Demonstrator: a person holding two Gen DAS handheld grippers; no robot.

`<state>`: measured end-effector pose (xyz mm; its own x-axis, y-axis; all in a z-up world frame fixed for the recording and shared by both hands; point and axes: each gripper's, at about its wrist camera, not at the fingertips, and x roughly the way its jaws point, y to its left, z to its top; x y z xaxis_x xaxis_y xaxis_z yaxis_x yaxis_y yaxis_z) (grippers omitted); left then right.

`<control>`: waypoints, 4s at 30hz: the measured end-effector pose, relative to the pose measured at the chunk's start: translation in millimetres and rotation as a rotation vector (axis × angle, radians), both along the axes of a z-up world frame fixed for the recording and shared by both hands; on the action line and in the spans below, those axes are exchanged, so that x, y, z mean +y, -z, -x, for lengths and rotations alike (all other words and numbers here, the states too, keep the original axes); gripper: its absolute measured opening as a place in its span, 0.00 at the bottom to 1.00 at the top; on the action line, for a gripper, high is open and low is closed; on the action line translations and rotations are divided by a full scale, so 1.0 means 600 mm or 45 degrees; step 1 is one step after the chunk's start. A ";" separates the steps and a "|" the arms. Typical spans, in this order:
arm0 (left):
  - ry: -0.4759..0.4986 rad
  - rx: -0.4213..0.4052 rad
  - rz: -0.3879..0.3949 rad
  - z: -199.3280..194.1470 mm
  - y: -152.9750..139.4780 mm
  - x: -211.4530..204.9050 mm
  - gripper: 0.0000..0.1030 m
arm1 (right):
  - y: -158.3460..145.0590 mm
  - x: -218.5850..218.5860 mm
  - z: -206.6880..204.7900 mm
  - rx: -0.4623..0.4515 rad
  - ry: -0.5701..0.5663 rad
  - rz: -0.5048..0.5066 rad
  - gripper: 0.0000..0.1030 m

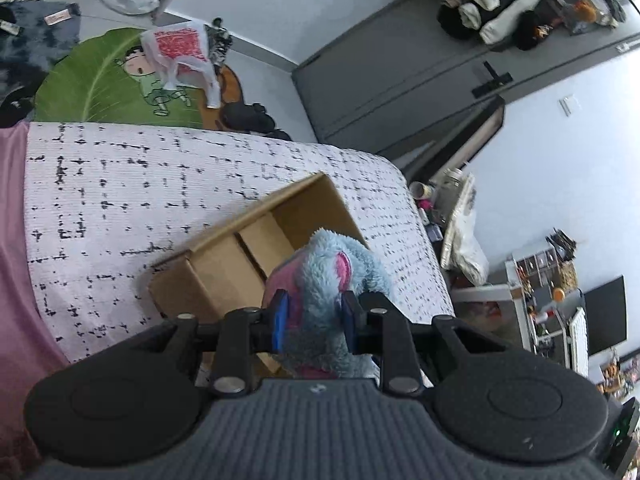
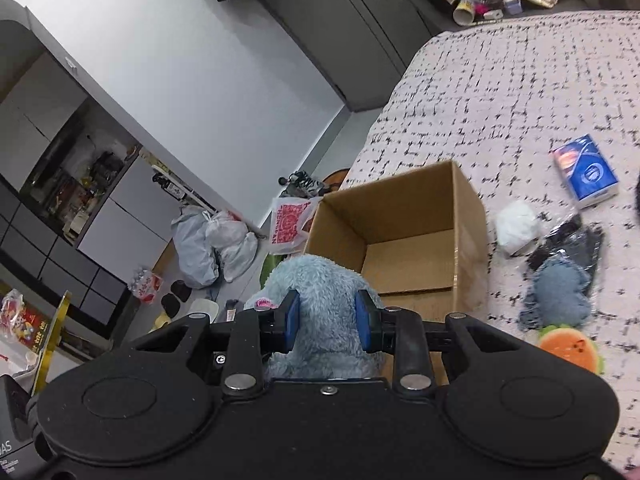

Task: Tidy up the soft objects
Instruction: 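Lift the grey plush mouse with the left gripper into the cardboard box, then open the left gripper and withdraw from the box, then grasp the hamburger plush with the left gripper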

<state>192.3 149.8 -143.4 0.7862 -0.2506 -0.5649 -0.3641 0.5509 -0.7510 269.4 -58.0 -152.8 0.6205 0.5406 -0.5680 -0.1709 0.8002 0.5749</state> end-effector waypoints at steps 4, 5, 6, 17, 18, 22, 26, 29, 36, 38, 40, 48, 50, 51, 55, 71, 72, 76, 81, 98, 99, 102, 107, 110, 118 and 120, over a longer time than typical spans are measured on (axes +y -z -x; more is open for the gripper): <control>-0.027 0.009 -0.032 -0.009 0.008 0.004 0.25 | 0.010 0.011 -0.011 -0.007 -0.014 0.001 0.28; -0.032 0.011 -0.038 -0.012 0.011 0.003 0.25 | 0.013 0.013 -0.014 -0.007 -0.015 0.003 0.28; -0.036 0.016 -0.044 -0.015 0.013 0.002 0.26 | 0.017 0.013 -0.017 -0.002 -0.016 0.005 0.29; -0.070 0.082 -0.173 -0.026 0.006 -0.022 0.57 | 0.009 -0.032 -0.016 0.081 -0.026 -0.103 0.52; -0.072 0.086 -0.182 -0.025 0.006 -0.025 0.59 | 0.002 -0.036 -0.014 0.078 -0.034 -0.104 0.52; -0.086 0.136 -0.253 -0.013 -0.007 -0.040 0.60 | -0.027 -0.056 -0.006 0.025 -0.056 -0.104 0.75; -0.124 0.196 -0.364 0.006 -0.039 -0.042 0.60 | -0.032 -0.086 0.003 0.013 -0.077 -0.093 0.82; -0.142 0.212 -0.387 0.026 -0.065 -0.041 0.65 | -0.024 -0.108 0.001 0.058 -0.048 -0.041 0.82; -0.169 0.203 -0.514 0.063 -0.125 -0.062 0.79 | -0.043 -0.175 0.022 0.046 0.022 -0.029 0.85; -0.155 0.202 -0.545 0.070 -0.141 -0.072 0.80 | -0.056 -0.191 0.028 0.021 0.050 -0.012 0.88; -0.138 0.194 -0.577 0.080 -0.159 -0.083 0.80 | -0.070 -0.205 0.032 -0.002 0.072 -0.014 0.90; -0.133 0.150 -0.650 0.121 -0.219 -0.122 0.81 | -0.111 -0.252 0.055 -0.077 0.084 -0.062 0.92; -0.130 0.142 -0.659 0.130 -0.225 -0.131 0.81 | -0.120 -0.265 0.067 -0.105 0.090 -0.060 0.94; -0.130 0.140 -0.661 0.135 -0.228 -0.136 0.81 | -0.122 -0.269 0.071 -0.115 0.092 -0.064 0.95; -0.121 0.126 -0.674 0.147 -0.233 -0.157 0.81 | -0.130 -0.293 0.089 -0.134 0.110 -0.074 0.95; 0.103 0.049 -0.601 0.123 -0.198 -0.246 0.81 | -0.096 -0.396 0.139 -0.066 0.168 -0.034 1.00; 0.117 0.048 -0.598 0.117 -0.194 -0.253 0.81 | -0.085 -0.401 0.136 -0.047 0.180 -0.042 1.00; 0.146 0.060 -0.602 0.095 -0.171 -0.276 0.81 | -0.050 -0.407 0.116 0.025 0.218 -0.053 0.99; 0.164 0.121 -0.602 0.068 -0.133 -0.291 0.81 | -0.024 -0.397 0.097 0.055 0.172 -0.079 0.94; 0.259 0.283 -0.615 -0.030 0.004 -0.354 0.80 | 0.050 -0.430 0.020 0.185 0.359 -0.152 0.79; 0.255 0.297 -0.617 -0.035 0.014 -0.357 0.80 | 0.054 -0.430 0.014 0.188 0.367 -0.147 0.79; 0.237 0.338 -0.647 -0.047 0.042 -0.367 0.80 | 0.066 -0.429 -0.001 0.203 0.384 -0.141 0.79; 0.207 0.413 -0.667 -0.062 0.084 -0.369 0.80 | 0.084 -0.424 -0.025 0.217 0.381 -0.142 0.79; 0.193 0.468 -0.674 -0.072 0.108 -0.372 0.78 | 0.096 -0.423 -0.040 0.231 0.383 -0.137 0.79; 0.125 0.527 -0.685 -0.087 0.132 -0.382 0.62 | 0.130 -0.423 -0.074 0.281 0.383 -0.134 0.75; 0.107 0.538 -0.701 -0.089 0.133 -0.383 0.50 | 0.138 -0.422 -0.082 0.289 0.384 -0.135 0.75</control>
<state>245.9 -80.1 -223.1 0.4618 0.1100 -0.8801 -0.5029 0.8498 -0.1577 318.7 -311.4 -235.4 0.6257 0.4166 -0.6595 0.2035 0.7291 0.6535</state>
